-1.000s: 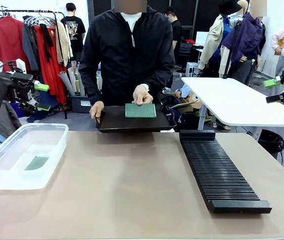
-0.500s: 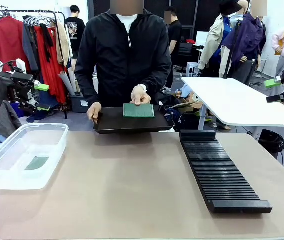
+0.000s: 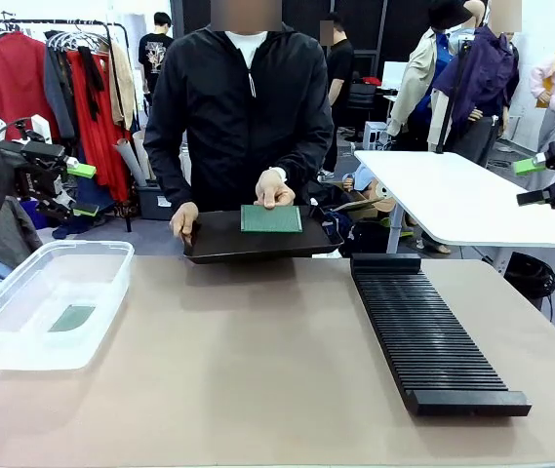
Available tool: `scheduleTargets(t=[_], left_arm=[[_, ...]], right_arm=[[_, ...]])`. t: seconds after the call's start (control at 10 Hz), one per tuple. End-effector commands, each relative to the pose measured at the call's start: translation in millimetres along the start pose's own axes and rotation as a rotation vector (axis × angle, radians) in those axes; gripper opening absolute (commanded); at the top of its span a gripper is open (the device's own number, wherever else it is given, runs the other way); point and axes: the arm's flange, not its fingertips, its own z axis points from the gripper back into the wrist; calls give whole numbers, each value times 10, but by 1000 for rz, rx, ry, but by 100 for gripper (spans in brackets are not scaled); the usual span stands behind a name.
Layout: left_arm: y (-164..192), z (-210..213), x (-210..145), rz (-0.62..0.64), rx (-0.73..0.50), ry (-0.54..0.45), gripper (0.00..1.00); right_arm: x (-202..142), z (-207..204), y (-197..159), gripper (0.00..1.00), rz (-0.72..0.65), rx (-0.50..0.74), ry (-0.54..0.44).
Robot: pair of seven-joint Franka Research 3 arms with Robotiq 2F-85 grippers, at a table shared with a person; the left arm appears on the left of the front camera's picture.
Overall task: Sort PCBs into racks and boxes based on the side picked up.
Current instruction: Pick up the Blank PCB handed by the Human.
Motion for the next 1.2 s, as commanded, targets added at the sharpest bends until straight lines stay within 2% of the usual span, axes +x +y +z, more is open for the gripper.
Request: scheduleTargets(t=[0.0,0.3,0.8,1.1], left_arm=[[-4,8,1,2,7,4,100],[-4,8,1,2,7,4,100],[-4,8,1,2,7,4,100],[-4,8,1,2,7,4,100]], right_arm=[[69,-107,-232,100,-3,128,-21],[107,-428,-382,100,0,240,5],[254,-1169,-538,100,-55,330,120],[252,-1532,-641,100,-55,404,146]])
